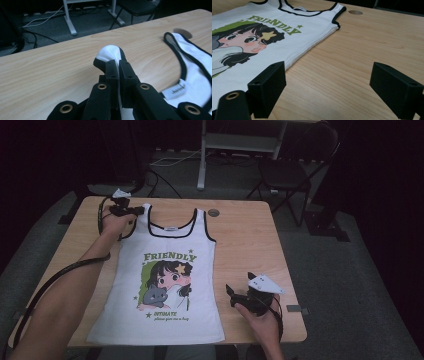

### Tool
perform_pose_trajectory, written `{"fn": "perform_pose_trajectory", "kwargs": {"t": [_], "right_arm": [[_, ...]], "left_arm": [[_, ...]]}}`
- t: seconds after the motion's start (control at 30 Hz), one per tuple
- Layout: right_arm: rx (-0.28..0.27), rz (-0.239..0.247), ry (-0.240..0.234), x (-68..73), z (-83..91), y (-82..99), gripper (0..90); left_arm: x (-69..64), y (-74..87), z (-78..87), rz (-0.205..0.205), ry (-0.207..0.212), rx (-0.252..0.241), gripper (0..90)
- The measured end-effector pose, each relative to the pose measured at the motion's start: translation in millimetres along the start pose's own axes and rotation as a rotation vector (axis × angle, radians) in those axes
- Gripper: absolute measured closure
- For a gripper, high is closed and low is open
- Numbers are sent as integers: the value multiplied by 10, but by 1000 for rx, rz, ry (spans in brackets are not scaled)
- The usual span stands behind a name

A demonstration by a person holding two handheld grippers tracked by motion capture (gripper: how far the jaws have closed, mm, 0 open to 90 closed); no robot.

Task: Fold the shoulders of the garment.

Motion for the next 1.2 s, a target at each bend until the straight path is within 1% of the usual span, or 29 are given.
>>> {"fn": "perform_pose_trajectory", "kwargs": {"t": [0.1, 0.13, 0.33, 0.43, 0.5, 0.67, 0.73, 0.8, 0.83, 1.03, 1.13, 1.2], "right_arm": [[0, 3, -4, 8, 0, 0, 129], [0, 3, -4, 8, 0, 0, 129], [2, 4, -2, 13, -1, 1, 129], [3, 6, -1, 14, -5, 1, 129], [5, 6, 0, 14, -5, 1, 129], [7, 14, -1, 21, -10, 2, 129], [11, 13, -5, 35, -11, 3, 129], [10, 25, -6, 36, -15, 1, 129], [10, 25, -7, 39, -16, 1, 129], [10, 21, -11, 44, -21, 0, 129], [13, 23, -11, 47, -20, 2, 129], [14, 27, -11, 49, -22, 3, 129]], "left_arm": [[-67, 39, 63, 1, 16, 0, 871], [-67, 39, 63, 1, 16, 0, 871], [-212, 110, 148, -5, 37, -3, 871], [-259, 146, 186, 1, 38, -5, 871], [-293, 167, 228, -2, 37, -4, 871], [-380, 211, 335, 10, 42, -22, 871], [-416, 240, 366, 7, 43, -25, 870], [-443, 283, 400, 2, 45, -20, 870], [-457, 303, 415, 4, 48, -21, 870], [-515, 423, 488, -13, 62, -9, 869], [-566, 464, 517, -18, 76, -5, 869], [-616, 506, 542, -37, 84, 1, 868]]}}
Point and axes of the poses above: each handheld gripper's, and its own axes: z roughly backward along the jaws, y roughly out of its underside, x roughly to its left, the point moved 6 cm from there along -z, roughly forward along the jaws, and after that the axes turned 2 degrees about -z, right-handed, at the moved point
